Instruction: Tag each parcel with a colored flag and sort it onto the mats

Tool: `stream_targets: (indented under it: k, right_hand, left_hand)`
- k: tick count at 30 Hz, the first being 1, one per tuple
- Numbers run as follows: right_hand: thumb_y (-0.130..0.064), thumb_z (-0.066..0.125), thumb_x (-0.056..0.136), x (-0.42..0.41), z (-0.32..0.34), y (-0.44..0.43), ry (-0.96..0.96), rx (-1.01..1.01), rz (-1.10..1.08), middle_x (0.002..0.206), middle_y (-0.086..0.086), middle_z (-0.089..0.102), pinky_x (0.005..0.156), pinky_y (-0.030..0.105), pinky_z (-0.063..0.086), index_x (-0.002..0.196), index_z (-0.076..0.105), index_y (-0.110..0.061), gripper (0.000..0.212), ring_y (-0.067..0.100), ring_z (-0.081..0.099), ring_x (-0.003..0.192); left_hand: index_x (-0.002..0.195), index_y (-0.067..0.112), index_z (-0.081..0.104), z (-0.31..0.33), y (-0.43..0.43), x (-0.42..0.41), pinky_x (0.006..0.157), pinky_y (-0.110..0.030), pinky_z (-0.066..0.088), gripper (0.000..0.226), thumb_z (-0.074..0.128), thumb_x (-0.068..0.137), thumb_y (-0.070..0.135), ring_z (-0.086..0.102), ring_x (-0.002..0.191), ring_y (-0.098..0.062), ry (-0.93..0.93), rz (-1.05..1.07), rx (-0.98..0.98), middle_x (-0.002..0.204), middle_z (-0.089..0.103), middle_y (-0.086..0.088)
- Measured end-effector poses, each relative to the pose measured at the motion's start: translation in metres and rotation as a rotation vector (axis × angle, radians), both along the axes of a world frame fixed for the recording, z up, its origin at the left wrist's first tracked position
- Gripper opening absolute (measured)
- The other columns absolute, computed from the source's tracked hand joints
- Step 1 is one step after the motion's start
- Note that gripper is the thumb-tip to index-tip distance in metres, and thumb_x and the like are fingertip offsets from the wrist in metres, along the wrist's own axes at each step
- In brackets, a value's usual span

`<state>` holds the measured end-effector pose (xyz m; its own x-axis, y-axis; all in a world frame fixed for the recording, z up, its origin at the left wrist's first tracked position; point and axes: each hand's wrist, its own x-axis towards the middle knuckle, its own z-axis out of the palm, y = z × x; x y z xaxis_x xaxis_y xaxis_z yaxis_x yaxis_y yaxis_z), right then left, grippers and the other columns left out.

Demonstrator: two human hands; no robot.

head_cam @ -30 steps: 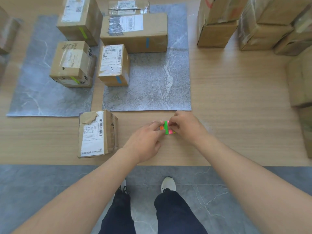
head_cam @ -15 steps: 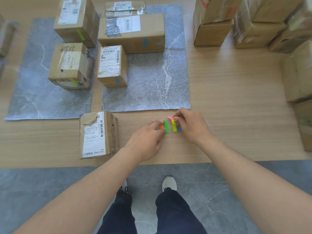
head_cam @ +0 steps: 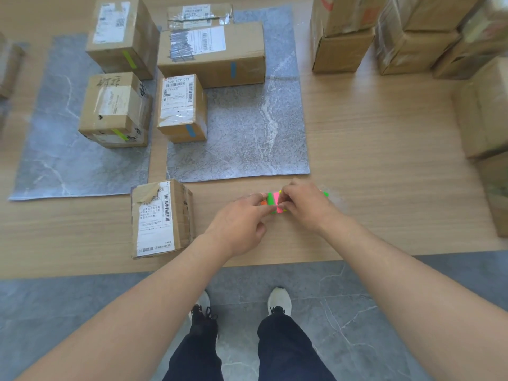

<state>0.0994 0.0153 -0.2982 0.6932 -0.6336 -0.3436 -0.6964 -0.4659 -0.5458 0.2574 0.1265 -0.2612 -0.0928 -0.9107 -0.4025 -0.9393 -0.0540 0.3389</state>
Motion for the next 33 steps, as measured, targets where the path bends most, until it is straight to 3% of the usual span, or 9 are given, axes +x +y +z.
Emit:
stream_targets:
  k: [5, 11, 15, 22, 27, 33]
  right_hand:
    - [-0.018, 0.073, 0.091, 0.004, 0.0, -0.003, 0.041, 0.013, 0.008, 0.104, 0.005, 0.06, 0.09, 0.035, 0.047, 0.094, 0.075, -0.016, 0.004, 0.024, 0.061, 0.101]
    - [-0.027, 0.083, 0.083, 0.009, -0.001, -0.013, 0.09, 0.014, 0.026, 0.081, -0.012, 0.048, 0.08, 0.034, 0.049, 0.091, 0.077, -0.02, 0.013, 0.017, 0.058, 0.091]
    - [-0.026, 0.086, 0.078, 0.012, 0.0, -0.02, 0.113, 0.042, 0.068, 0.073, -0.015, 0.05, 0.079, 0.032, 0.05, 0.091, 0.078, -0.02, 0.016, 0.015, 0.058, 0.086]
    - [-0.021, 0.086, 0.077, 0.011, 0.003, -0.028, 0.083, 0.098, 0.109, 0.071, -0.012, 0.061, 0.07, 0.028, 0.046, 0.086, 0.08, -0.02, 0.011, 0.012, 0.06, 0.078]
    - [-0.01, 0.072, 0.091, 0.01, 0.008, -0.034, 0.111, 0.12, 0.168, 0.083, -0.011, 0.064, 0.077, 0.029, 0.05, 0.097, 0.08, -0.02, 0.014, 0.013, 0.062, 0.086]
    - [-0.02, 0.073, 0.091, 0.005, 0.011, -0.029, 0.074, 0.087, 0.219, 0.085, -0.009, 0.063, 0.073, 0.026, 0.047, 0.095, 0.076, -0.017, 0.006, 0.014, 0.063, 0.084]
  left_hand:
    - [0.148, 0.04, 0.045, -0.001, 0.002, 0.001, 0.106, -0.038, 0.039, 0.059, 0.051, 0.092, 0.021, 0.037, 0.142, -0.026, -0.033, -0.05, 0.004, 0.159, 0.032, -0.004]
    - [0.15, 0.037, 0.041, -0.005, 0.004, 0.001, 0.107, -0.04, 0.04, 0.06, 0.05, 0.092, 0.023, 0.034, 0.143, -0.025, -0.041, -0.044, -0.003, 0.16, 0.03, -0.003]
    - [0.15, 0.035, 0.041, -0.006, 0.003, 0.002, 0.106, -0.04, 0.04, 0.059, 0.049, 0.093, 0.024, 0.031, 0.143, -0.024, -0.05, -0.047, -0.007, 0.16, 0.027, 0.0]
    - [0.153, 0.039, 0.032, -0.006, 0.004, 0.004, 0.105, -0.041, 0.041, 0.06, 0.047, 0.095, 0.026, 0.025, 0.144, -0.023, -0.109, -0.105, -0.001, 0.162, 0.019, 0.001]
    - [0.155, 0.037, 0.029, -0.008, 0.007, 0.002, 0.106, -0.04, 0.041, 0.062, 0.045, 0.097, 0.027, 0.02, 0.147, -0.023, -0.139, -0.114, -0.003, 0.164, 0.014, 0.0]
    - [0.155, 0.035, 0.032, -0.013, 0.007, 0.002, 0.11, -0.044, 0.04, 0.063, 0.046, 0.094, 0.027, 0.022, 0.147, -0.025, -0.135, -0.116, -0.011, 0.163, 0.018, -0.002]
